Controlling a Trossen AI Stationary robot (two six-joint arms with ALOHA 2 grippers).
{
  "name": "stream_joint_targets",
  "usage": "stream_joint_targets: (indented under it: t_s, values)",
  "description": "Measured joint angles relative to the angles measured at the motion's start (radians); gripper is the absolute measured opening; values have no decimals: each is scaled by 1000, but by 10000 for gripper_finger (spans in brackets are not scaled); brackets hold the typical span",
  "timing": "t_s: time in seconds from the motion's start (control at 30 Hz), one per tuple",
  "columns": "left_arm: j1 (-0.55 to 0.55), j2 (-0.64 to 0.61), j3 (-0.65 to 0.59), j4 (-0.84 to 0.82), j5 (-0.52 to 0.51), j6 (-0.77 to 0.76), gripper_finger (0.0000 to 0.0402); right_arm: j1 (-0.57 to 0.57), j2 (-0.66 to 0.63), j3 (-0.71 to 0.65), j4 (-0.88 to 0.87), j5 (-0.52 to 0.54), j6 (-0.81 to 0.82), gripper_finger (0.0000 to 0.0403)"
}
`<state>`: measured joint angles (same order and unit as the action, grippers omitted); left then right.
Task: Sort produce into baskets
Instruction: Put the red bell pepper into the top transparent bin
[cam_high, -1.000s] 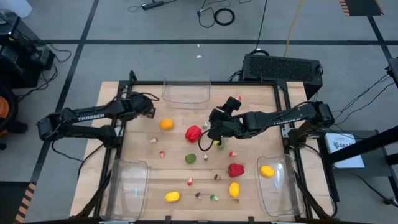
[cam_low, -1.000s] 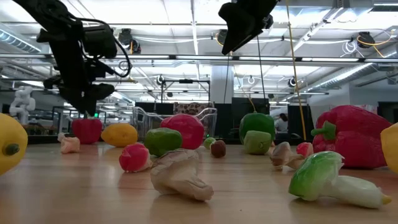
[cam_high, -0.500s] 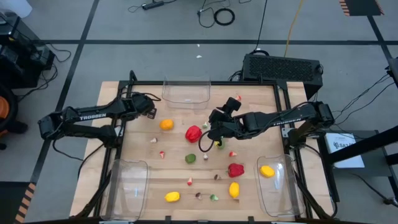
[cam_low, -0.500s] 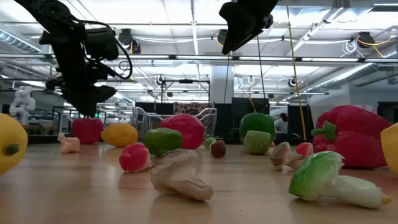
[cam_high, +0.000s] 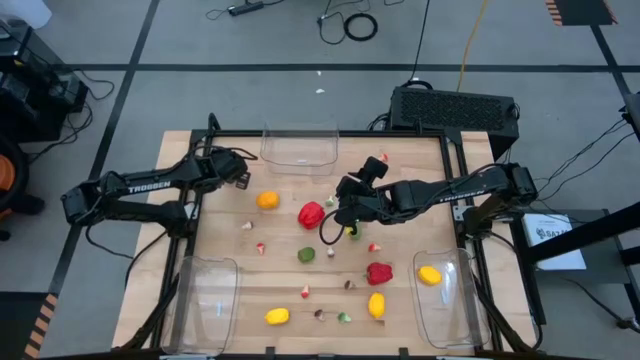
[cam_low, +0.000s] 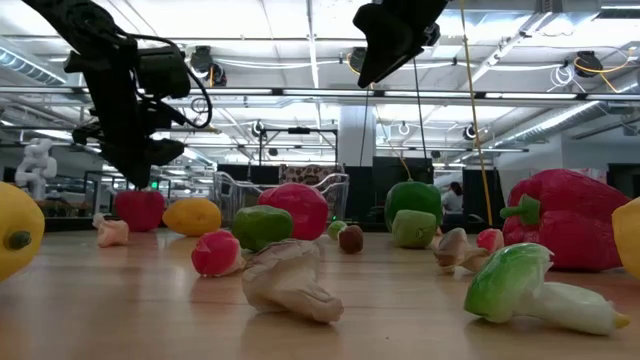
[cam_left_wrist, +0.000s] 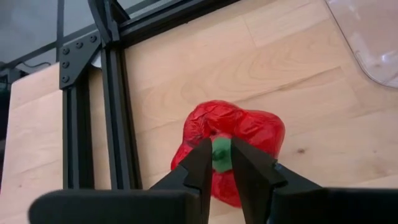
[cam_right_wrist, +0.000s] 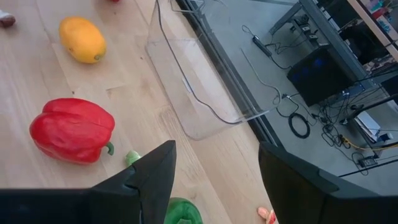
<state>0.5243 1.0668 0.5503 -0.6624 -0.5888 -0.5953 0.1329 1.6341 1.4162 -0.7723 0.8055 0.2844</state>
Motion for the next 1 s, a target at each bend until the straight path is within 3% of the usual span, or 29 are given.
stream_joint_targets:
  t_s: [0.77,1.0]
  values:
    - [32,60,1,66,-6,45,65,7,0,0,-6,0,3,221]
    - [32,60,1,64,-6,70,26,7,0,0,-14,0,3,221]
